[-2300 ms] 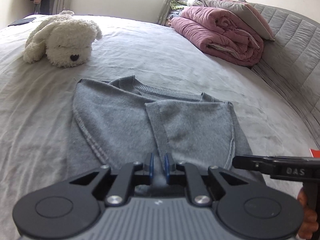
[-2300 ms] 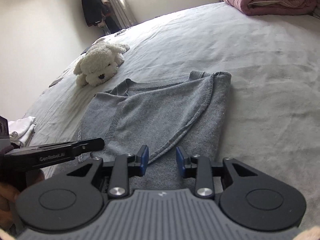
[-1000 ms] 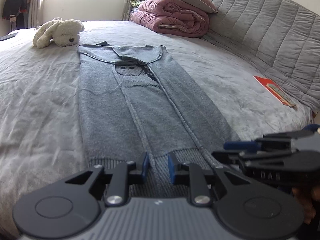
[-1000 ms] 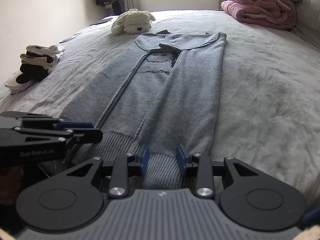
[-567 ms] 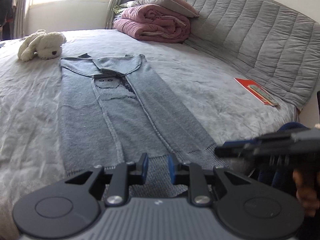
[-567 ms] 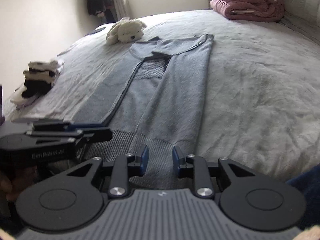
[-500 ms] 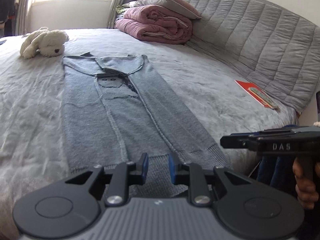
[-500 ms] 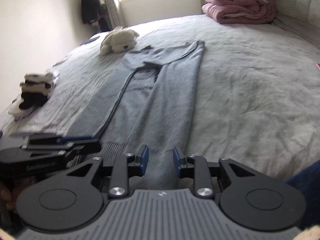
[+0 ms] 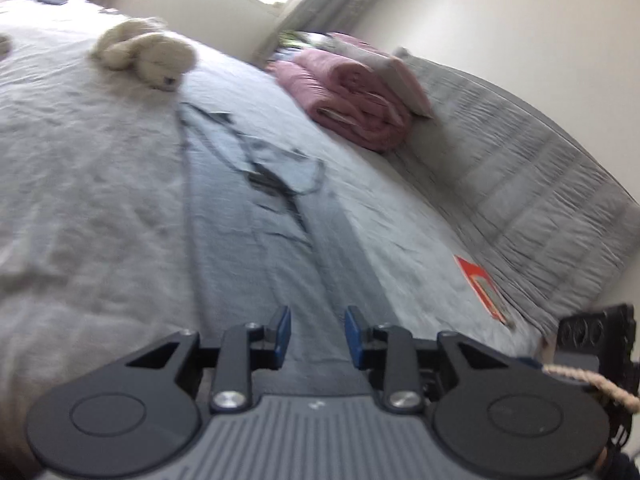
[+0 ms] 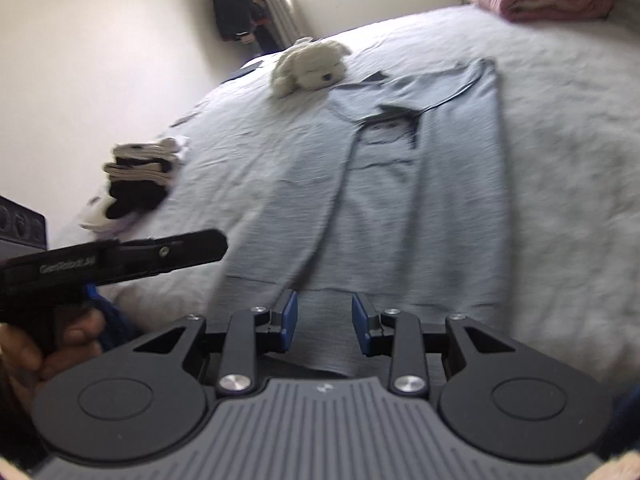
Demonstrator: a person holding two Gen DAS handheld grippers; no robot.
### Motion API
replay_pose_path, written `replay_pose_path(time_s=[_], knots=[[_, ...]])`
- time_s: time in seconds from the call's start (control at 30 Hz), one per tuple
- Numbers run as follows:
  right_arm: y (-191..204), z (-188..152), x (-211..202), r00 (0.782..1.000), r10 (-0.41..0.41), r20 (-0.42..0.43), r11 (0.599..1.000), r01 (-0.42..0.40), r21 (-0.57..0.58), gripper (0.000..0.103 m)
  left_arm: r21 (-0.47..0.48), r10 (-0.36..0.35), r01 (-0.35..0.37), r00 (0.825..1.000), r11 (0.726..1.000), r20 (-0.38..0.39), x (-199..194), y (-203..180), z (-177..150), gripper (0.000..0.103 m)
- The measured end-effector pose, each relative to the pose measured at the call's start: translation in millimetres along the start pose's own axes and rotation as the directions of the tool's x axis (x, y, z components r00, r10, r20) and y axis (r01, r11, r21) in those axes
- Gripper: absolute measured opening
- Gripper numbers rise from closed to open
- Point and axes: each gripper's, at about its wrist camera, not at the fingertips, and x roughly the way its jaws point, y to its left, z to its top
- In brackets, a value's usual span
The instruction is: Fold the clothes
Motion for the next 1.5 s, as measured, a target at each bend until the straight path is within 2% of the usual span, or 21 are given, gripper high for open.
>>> replay_pose_path(time_s=[0.1,0.13,0.17,0.2,0.33,0.37,0.43,0.53,0.67,0.77,0.93,1.03,1.13,1.23,1.27,1.3,1.4,1.43,1.47,1.5], knots=[[4.7,2.0,26.0,0.998,0.001,-0.064,1.0,0.001,0.027,0.035,-0.027,0.073,-0.073,0.997,0.997,0.005,0.3,14.2,0.0,0.029],[5.7,0.5,31.9,0.997,0.003,-0.082,1.0,0.0,0.029,0.032,-0.017,0.094,-0.094,0.996,0.995,-0.005,2.5,15.3,-2.8,0.029],[5.5,-1.8,35.0,0.995,0.019,-0.093,0.999,-0.016,0.035,0.013,-0.005,0.115,-0.115,0.993,0.993,-0.016,4.9,16.0,-5.9,0.029],[4.4,-3.9,36.8,0.994,0.042,-0.103,0.998,-0.037,0.05,0.006,-0.003,0.12,-0.12,0.992,0.993,-0.028,7.3,16.7,-8.2,0.029],[-2.4,-5.4,33.6,0.992,0.084,-0.091,0.991,-0.073,0.114,0.006,0.056,0.16,-0.157,0.985,0.986,-0.058,14.8,14.7,-15.3,0.029],[-5.7,-4.7,34.2,0.992,0.088,-0.093,0.987,-0.074,0.145,0.015,0.074,0.172,-0.167,0.983,0.983,-0.063,16.1,13.9,-17.3,0.029],[-10.6,-4.5,37.9,0.989,0.095,-0.109,0.978,-0.072,0.196,0.019,0.102,0.193,-0.186,0.979,0.977,-0.071,19.6,11.1,-19.8,0.029],[-5.9,-5.0,39.6,0.991,0.085,-0.103,0.982,-0.066,0.175,0.018,0.131,0.225,-0.214,0.971,0.968,-0.077,23.2,8.0,-21.8,0.029],[6.8,-9.2,44.3,0.994,0.026,-0.102,0.997,-0.018,0.078,0.006,0.142,0.236,-0.224,0.969,0.964,-0.073,23.9,5.6,-23.3,0.029],[7.3,-10.1,37.0,0.997,0.011,-0.079,0.997,-0.005,0.078,0.0,0.115,0.223,-0.214,0.972,0.97,-0.073,21.4,8.8,-21.1,0.029],[7.0,-8.4,17.5,0.998,-0.048,-0.045,0.997,0.051,0.061,0.0,0.042,0.201,-0.198,0.976,0.979,-0.083,17.8,17.0,-19.1,0.029],[6.8,-10.1,23.2,0.997,-0.043,-0.063,0.997,0.047,0.059,0.001,0.08,0.225,-0.219,0.971,0.972,-0.08,21.4,11.3,-21.8,0.024],[6.9,-8.9,29.0,0.998,-0.03,-0.059,0.995,0.036,0.093,0.014,0.123,0.25,-0.24,0.965,0.963,-0.073,24.0,5.6,-24.9,0.019],[7.3,-5.6,29.3,0.999,0.003,-0.033,0.992,0.002,0.125,0.019,0.16,0.267,-0.254,0.961,0.954,-0.066,24.8,1.1,-28.1,0.013],[7.1,-4.5,29.1,1.0,0.017,-0.023,0.99,-0.013,0.138,0.029,0.169,0.269,-0.256,0.961,0.952,-0.063,24.6,0.5,-28.7,0.012],[6.8,-3.3,29.5,0.999,0.026,-0.018,0.988,-0.023,0.151,0.032,0.178,0.271,-0.257,0.961,0.95,-0.061,24.4,-0.2,-29.3,0.011],[7.1,-4.0,35.4,0.999,0.025,-0.04,0.988,-0.019,0.154,0.032,0.183,0.27,-0.256,0.961,0.949,-0.06,24.1,-0.5,-29.6,0.01],[8.0,-5.3,38.1,0.999,0.016,-0.051,0.99,-0.009,0.143,0.03,0.181,0.269,-0.255,0.961,0.95,-0.06,23.9,-0.5,-29.4,0.009],[8.4,-7.4,40.6,0.998,0.004,-0.06,0.991,0.004,0.137,0.014,0.181,0.269,-0.254,0.961,0.95,-0.06,23.8,-0.3,-29.2,0.009],[8.6,-9.6,43.0,0.998,-0.008,-0.07,0.991,0.017,0.131,0.005,0.184,0.27,-0.256,0.961,0.949,-0.059,23.9,-0.7,-29.4,0.009]])
